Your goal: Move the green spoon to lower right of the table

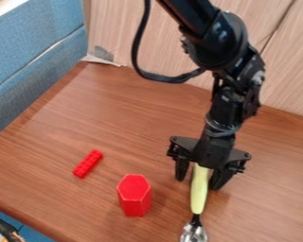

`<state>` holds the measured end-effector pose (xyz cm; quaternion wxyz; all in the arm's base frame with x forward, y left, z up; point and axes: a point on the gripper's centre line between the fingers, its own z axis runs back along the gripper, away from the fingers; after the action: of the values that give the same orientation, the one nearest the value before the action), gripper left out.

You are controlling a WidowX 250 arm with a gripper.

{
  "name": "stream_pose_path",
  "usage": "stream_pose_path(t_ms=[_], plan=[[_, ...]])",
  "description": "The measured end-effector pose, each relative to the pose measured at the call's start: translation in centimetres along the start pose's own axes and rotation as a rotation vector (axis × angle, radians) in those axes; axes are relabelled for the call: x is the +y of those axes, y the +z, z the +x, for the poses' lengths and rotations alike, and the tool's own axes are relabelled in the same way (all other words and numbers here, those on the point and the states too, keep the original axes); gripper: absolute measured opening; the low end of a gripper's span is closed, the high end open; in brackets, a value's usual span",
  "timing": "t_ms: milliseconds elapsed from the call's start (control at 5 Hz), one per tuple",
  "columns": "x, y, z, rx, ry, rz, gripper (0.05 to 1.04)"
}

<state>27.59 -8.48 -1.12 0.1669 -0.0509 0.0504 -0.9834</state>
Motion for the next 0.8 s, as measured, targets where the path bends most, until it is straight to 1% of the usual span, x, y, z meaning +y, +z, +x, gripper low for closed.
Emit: stream_pose_path(t_ms=[200, 400, 600, 800], plan=[[-0.4, 0.2, 0.0, 0.0, 0.036, 0.012, 1.001], [-1.4, 2.8, -0.4, 0.034, 0.076, 0.091, 1.001], [-2.3, 6.4, -0.4, 0.061, 0.089, 0.216, 1.001], [-2.9, 8.3, -0.5, 0.097, 0.08, 0.252, 1.001]])
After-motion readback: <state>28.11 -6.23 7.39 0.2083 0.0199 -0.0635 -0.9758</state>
